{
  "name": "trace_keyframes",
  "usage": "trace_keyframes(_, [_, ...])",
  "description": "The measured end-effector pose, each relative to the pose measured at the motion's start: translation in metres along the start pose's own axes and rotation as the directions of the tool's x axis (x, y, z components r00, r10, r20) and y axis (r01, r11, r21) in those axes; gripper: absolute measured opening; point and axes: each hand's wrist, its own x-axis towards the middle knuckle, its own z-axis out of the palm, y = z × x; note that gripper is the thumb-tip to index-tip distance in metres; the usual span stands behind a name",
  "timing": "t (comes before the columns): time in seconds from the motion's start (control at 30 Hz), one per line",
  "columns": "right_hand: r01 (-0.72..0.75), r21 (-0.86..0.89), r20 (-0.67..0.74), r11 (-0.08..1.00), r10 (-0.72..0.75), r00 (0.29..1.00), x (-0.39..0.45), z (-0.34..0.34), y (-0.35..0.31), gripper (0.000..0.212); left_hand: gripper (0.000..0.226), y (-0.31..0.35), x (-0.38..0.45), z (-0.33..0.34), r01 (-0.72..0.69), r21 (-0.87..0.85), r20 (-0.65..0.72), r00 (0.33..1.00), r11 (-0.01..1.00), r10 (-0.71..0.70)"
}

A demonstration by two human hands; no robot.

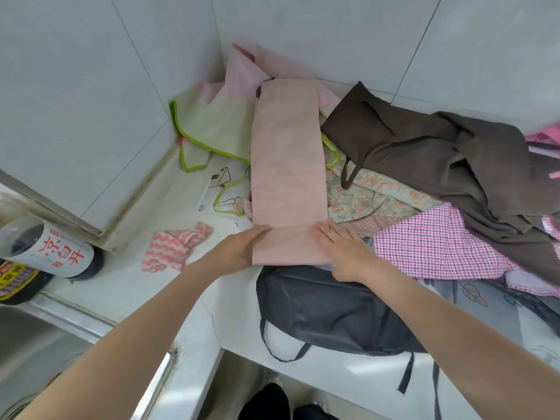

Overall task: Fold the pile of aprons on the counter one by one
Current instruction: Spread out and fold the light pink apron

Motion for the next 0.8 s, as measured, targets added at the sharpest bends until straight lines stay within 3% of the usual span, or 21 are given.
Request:
trace_keyframes(0.07, [0.030, 0.010, -0.067, 1.000, -0.029, 0.997, 0.000, -0.002, -0.001, 0.079, 0.058, 0.001, -0.002, -0.003, 0.028, -0.129, -0.067, 0.997, 0.991, -0.037])
trace_keyframes(0.17, [-0.031, 0.251, -0.165, 0.967, 0.074, 0.983, 0.001, -0.011, -0.001, 0.049, 0.033, 0.002, -0.003, -0.008, 0.038, -0.306, -0.181, 0.979, 0.951, -0.097])
trace_keyframes(0.23, [-0.095, 0.446, -0.129, 0.890, 0.169, 0.977, 0.001, -0.026, -0.001, 0.028, 0.017, 0.004, 0.000, -0.012, 0.109, -0.329, -0.194, 0.964, 0.938, -0.180])
trace_keyframes(0.3, [-0.140, 0.641, -0.096, 0.755, 0.260, 0.961, 0.001, -0.037, 0.001, 0.005, 0.024, 0.003, 0.003, -0.015, 0.161, -0.307, -0.199, 0.953, 0.938, -0.229])
trace_keyframes(0.37, [-0.200, 0.775, -0.019, 0.600, 0.338, 0.941, 0.002, -0.036, -0.002, 0.009, 0.031, 0.000, 0.000, -0.015, 0.190, -0.254, -0.174, 0.955, 0.948, -0.238])
trace_keyframes(0.4, [-0.234, 0.816, 0.036, 0.528, 0.358, 0.933, 0.003, -0.033, -0.007, 0.002, 0.033, -0.003, -0.001, -0.013, 0.196, -0.235, -0.152, 0.960, 0.952, -0.235])
trace_keyframes(0.43, [-0.267, 0.837, 0.080, 0.477, 0.377, 0.923, 0.005, -0.027, -0.011, 0.011, 0.035, -0.006, -0.004, -0.010, 0.211, -0.211, -0.132, 0.961, 0.954, -0.242])
trace_keyframes(0.57, [-0.382, 0.848, 0.187, 0.367, 0.467, 0.864, 0.015, -0.016, -0.022, 0.039, 0.032, -0.007, -0.006, -0.009, 0.251, -0.134, -0.173, 0.947, 0.959, -0.272])
trace_keyframes(0.63, [-0.430, 0.826, 0.220, 0.366, 0.493, 0.842, 0.020, -0.016, -0.021, 0.041, 0.014, -0.004, -0.002, -0.011, 0.290, -0.118, -0.158, 0.939, 0.950, -0.307])
trace_keyframes(0.67, [-0.449, 0.814, 0.232, 0.369, 0.502, 0.833, 0.021, -0.017, -0.021, 0.038, 0.018, 0.001, -0.001, -0.010, 0.307, -0.060, -0.194, 0.930, 0.950, -0.313])
trace_keyframes(0.73, [-0.475, 0.787, 0.238, 0.394, 0.516, 0.823, 0.023, -0.019, -0.024, 0.031, 0.044, 0.006, 0.003, -0.006, 0.272, 0.320, -0.333, 0.929, 0.908, -0.161])
trace_keyframes(0.8, [-0.491, 0.745, 0.223, 0.451, 0.525, 0.821, 0.024, -0.021, -0.027, 0.024, 0.067, 0.011, 0.004, 0.002, 0.201, 0.652, -0.332, 0.943, 0.731, 0.037])
